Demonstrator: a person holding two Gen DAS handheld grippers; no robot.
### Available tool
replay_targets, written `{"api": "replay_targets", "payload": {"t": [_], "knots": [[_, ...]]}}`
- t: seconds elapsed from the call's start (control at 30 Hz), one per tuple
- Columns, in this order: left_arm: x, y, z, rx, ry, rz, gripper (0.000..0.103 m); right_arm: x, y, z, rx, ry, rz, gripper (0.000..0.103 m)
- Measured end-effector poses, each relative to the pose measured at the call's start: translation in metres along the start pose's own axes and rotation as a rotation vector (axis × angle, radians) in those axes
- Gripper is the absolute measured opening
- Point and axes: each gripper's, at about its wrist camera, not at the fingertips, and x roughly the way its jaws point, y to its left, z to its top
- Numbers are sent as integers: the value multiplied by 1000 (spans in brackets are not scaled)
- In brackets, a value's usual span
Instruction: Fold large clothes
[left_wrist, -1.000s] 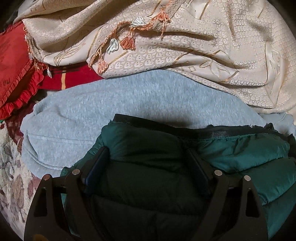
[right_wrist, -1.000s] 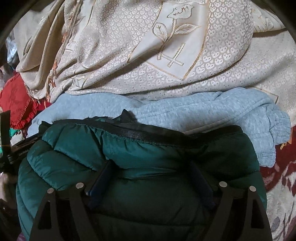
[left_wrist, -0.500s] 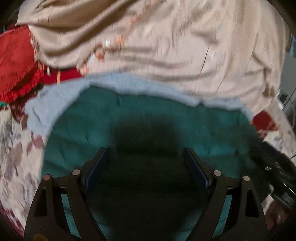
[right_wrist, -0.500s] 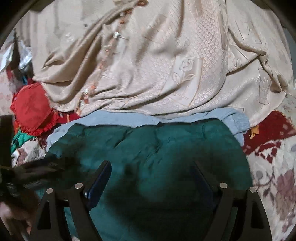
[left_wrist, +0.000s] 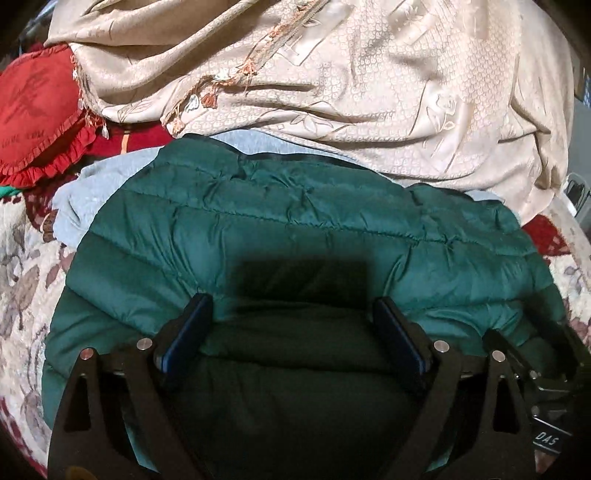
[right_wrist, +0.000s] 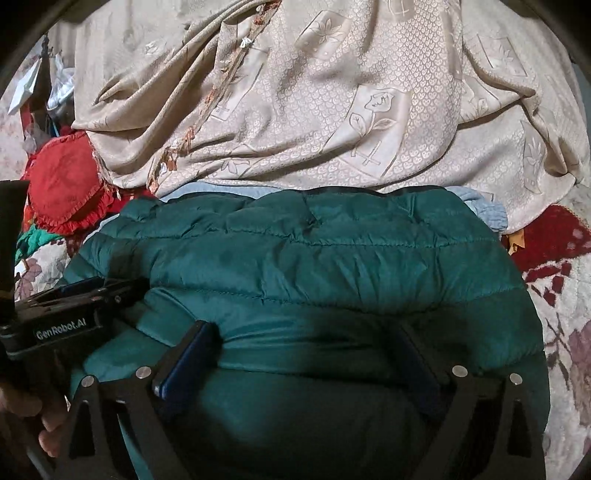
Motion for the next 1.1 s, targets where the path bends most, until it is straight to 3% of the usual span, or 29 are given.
{"api": "replay_targets", "payload": {"t": [0.13, 0.2, 0.6, 1.1], "knots": [[-2, -2, 0, 2, -4, 2, 90, -9, 0, 4, 21, -9, -4, 96], [-3, 1, 0, -7, -6, -15, 90, -16, -1, 6, 50, -24, 2, 103], [-1, -1, -1, 8, -12, -4, 92, -9, 7, -3, -37, -7, -26, 103], [1, -4, 1, 19, -11, 10, 93, -14, 1, 8, -24, 47, 12, 103]]}}
